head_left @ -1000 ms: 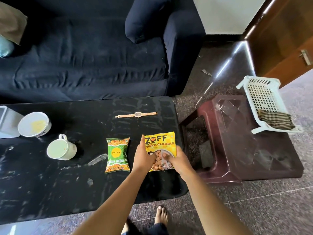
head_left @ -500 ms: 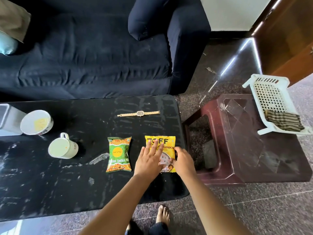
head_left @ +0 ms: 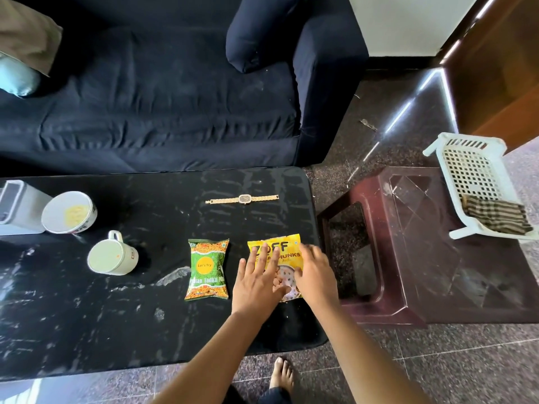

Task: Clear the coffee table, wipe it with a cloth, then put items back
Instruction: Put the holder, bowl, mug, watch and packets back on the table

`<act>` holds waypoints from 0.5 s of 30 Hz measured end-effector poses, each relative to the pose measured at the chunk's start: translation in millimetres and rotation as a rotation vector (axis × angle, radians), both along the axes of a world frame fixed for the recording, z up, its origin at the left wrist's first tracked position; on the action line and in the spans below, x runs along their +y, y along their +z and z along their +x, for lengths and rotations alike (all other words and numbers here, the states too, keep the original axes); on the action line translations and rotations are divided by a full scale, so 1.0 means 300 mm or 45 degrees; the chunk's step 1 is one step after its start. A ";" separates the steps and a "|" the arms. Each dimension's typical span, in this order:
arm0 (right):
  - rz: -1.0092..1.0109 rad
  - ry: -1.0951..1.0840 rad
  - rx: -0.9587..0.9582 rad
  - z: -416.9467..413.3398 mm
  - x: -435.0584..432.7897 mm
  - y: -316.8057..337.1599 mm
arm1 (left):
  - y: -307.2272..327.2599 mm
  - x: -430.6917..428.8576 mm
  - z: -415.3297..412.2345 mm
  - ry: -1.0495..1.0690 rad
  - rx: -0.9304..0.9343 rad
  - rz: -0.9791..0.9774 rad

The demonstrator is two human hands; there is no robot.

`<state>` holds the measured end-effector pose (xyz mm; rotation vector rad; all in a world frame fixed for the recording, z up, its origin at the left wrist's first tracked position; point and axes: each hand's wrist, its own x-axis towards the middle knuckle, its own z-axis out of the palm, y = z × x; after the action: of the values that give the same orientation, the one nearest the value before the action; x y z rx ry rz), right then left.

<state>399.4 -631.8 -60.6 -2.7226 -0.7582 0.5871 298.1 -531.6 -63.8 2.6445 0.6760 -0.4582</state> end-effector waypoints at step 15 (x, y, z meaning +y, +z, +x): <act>-0.076 0.402 0.052 -0.097 0.079 -0.127 | -0.103 0.116 -0.198 0.406 -0.177 0.088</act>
<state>370.4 -608.0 -98.6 -2.6516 -1.1895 0.7394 238.6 -496.8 -94.8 2.5352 1.0603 -0.1614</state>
